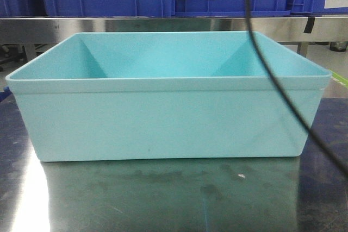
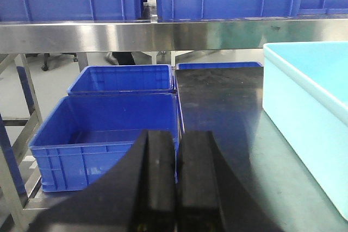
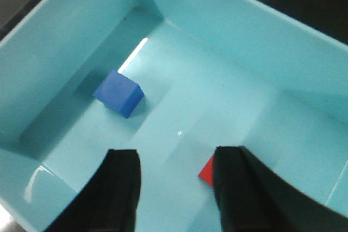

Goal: Pick red cube and place on left shelf
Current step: 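Lower the right gripper into the teal bin onto the red cube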

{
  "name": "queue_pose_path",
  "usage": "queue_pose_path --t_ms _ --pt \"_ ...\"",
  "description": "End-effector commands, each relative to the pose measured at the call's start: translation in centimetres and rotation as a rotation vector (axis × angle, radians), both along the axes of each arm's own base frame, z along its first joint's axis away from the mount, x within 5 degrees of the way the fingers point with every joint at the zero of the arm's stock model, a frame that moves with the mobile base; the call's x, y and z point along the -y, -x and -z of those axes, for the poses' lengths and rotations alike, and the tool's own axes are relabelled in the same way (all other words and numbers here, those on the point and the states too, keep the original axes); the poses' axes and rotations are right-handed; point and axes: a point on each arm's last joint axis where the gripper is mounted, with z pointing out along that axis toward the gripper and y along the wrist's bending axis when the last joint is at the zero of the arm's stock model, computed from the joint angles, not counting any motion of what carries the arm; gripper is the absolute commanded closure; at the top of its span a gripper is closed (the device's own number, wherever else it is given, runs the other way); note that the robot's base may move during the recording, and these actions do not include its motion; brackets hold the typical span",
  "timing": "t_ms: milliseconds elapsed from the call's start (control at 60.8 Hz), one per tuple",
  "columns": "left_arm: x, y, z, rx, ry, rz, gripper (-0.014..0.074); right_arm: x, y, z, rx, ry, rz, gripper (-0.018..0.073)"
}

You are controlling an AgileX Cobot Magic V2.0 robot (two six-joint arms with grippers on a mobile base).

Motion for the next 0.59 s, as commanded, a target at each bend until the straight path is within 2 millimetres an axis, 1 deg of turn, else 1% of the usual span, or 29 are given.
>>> queue_pose_path --t_ms 0,66,165,362,461,576 --pt "0.0 0.0 -0.1 0.079 0.009 0.008 0.0495 -0.1 -0.4 -2.0 0.059 -0.073 0.010 0.0076" --pt "0.0 0.0 -0.1 0.079 0.009 0.008 0.0495 -0.4 -0.8 -1.4 0.001 -0.064 0.016 0.0009" --pt "0.0 0.0 -0.1 0.079 0.009 0.008 0.0495 -0.8 -1.3 -1.1 -0.089 -0.050 0.045 -0.0040" --pt "0.0 0.0 -0.1 0.079 0.009 0.008 0.0495 -1.3 -2.9 -1.1 -0.202 -0.023 0.169 -0.0043" --pt "0.0 0.0 -0.1 0.079 0.009 0.008 0.0495 -1.0 -3.7 -0.9 -0.228 0.026 0.277 -0.0043" --pt "0.0 0.0 -0.1 0.079 0.009 0.008 0.0495 -0.5 -4.4 -0.1 -0.253 0.095 0.371 -0.0043"
